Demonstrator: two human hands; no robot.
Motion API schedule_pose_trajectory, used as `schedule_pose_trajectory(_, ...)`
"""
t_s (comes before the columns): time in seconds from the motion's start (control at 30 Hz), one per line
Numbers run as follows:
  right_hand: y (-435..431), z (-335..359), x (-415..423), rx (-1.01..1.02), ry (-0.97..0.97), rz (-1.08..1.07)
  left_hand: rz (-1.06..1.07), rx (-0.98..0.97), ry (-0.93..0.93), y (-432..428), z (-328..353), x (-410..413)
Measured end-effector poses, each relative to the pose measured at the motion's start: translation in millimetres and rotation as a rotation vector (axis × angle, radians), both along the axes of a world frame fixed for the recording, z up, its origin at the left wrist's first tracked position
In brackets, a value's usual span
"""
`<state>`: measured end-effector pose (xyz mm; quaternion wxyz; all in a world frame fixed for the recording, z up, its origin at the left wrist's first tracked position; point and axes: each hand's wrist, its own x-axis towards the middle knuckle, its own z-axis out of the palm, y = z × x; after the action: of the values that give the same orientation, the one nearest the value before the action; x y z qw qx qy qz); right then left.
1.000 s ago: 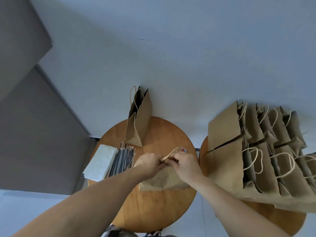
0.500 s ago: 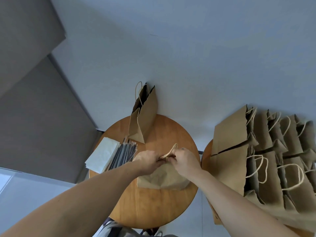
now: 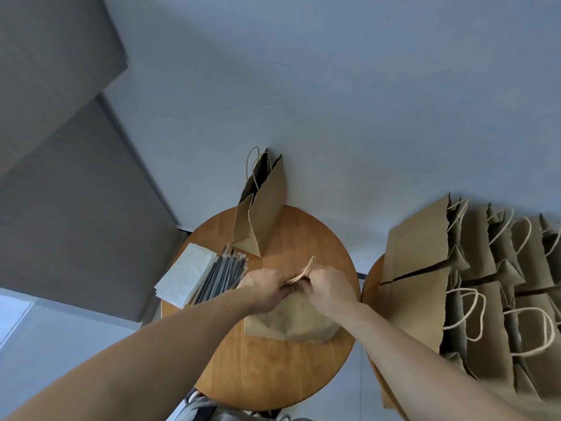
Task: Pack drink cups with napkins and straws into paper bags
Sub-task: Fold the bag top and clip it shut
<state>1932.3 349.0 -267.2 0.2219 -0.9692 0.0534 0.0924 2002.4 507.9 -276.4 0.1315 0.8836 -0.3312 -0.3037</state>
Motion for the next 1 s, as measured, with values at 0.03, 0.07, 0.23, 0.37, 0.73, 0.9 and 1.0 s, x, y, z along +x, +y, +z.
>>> schedule_pose_trajectory(0.03, -0.2, -0.2, -0.1, -0.007, 0.001, 0.007, 0.002, -0.005, -0.003, -0.4, -0.8, -0.2)
schedule_pose_trajectory(0.07, -0.4, -0.5, -0.2, -0.014, 0.004, 0.015, 0.005, -0.010, -0.006, -0.8, -1.5, -0.6)
schedule_pose_trajectory(0.23, -3.2, -0.6, 2.7, -0.068, 0.080, 0.031, 0.034, -0.029, -0.032, -3.9, -4.5, -4.2)
schedule_pose_trajectory(0.37, -6.7, 0.3, 7.8, -0.082, 0.148, 0.000, 0.073, -0.036, -0.034, -6.6, -5.9, -5.4)
schedule_pose_trajectory(0.73, 0.4, 0.8, 7.2, -0.111, 0.271, 0.047, 0.093, -0.067, -0.046, -9.5, -11.1, -8.4)
schedule_pose_trajectory(0.9, 2.8, 1.6, 6.0, -0.149, 0.278, 0.121, 0.069, -0.079, -0.051, -8.7, -15.0, -9.7)
schedule_pose_trajectory(1.0, 4.4, -2.6, 0.1, -0.129, 0.265, 0.129, 0.029, -0.056, -0.077, -7.1, -15.7, -10.1)
